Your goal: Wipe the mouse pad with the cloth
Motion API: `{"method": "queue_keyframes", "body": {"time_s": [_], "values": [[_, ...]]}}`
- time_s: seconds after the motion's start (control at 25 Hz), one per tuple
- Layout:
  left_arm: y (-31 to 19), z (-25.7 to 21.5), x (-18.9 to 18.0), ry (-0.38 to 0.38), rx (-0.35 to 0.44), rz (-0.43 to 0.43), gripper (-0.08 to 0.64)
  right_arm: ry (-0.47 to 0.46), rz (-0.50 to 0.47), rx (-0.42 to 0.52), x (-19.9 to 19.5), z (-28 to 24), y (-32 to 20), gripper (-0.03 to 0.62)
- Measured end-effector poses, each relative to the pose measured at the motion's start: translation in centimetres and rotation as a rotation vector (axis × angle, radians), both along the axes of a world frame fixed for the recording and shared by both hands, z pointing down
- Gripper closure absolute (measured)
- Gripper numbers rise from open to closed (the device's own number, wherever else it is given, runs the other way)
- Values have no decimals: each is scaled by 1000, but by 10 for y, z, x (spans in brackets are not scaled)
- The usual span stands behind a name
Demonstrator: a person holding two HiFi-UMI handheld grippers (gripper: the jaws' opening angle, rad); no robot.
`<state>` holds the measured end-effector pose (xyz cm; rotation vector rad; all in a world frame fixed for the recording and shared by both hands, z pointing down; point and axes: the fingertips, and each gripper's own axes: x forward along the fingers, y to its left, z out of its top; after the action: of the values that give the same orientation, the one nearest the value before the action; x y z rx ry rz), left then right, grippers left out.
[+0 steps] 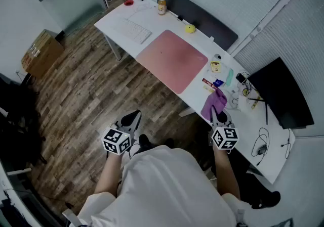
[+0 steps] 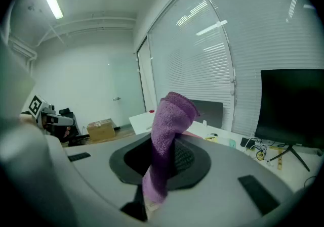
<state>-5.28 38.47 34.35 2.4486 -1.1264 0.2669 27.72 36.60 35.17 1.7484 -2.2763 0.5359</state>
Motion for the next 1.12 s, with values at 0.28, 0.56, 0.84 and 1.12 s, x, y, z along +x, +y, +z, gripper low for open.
{"method": "queue_keyframes", "body": {"time_s": [0.28, 0.56, 0.84, 1.12], "values": [[-1, 0, -7, 4, 1, 5, 540, 6, 4, -3, -9, 0, -1, 518], [-5, 2, -18, 16, -5, 15, 540, 2, 30, -13, -13, -3, 0, 518], [-7, 8, -30, 28, -15, 40, 540, 26, 33, -44, -26, 2, 6, 518], [-11, 16, -60, 35, -23, 68, 540, 65, 29, -66, -55, 6, 11, 518]]}}
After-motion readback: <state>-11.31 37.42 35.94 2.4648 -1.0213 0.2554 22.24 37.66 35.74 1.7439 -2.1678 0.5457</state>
